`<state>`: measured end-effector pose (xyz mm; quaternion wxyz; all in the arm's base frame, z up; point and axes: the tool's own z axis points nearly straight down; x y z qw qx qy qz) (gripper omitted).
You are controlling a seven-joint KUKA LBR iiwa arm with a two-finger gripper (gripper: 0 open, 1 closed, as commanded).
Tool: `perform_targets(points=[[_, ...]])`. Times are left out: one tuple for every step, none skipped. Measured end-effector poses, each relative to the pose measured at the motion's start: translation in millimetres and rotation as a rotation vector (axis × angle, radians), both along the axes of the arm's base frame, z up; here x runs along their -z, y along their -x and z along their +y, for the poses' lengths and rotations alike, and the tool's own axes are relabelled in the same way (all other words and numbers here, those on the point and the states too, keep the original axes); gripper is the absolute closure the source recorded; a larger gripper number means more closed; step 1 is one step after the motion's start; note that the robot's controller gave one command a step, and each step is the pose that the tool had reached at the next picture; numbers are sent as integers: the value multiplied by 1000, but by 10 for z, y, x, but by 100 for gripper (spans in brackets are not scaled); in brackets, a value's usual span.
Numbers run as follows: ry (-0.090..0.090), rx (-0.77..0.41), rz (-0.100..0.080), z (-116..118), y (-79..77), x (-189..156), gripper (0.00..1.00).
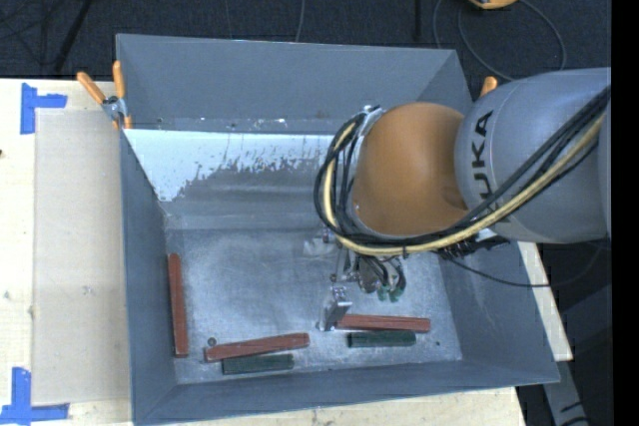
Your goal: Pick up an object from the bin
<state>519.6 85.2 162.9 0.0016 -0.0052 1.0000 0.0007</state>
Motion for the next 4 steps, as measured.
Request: perform_targets(points=[[2,-125,7,31,253,354,0],[-1,-104,-11,-16,432,884,100],[-1,-103,-11,-16,431,884,100],[1,-145,3,-193,117,-424,100]])
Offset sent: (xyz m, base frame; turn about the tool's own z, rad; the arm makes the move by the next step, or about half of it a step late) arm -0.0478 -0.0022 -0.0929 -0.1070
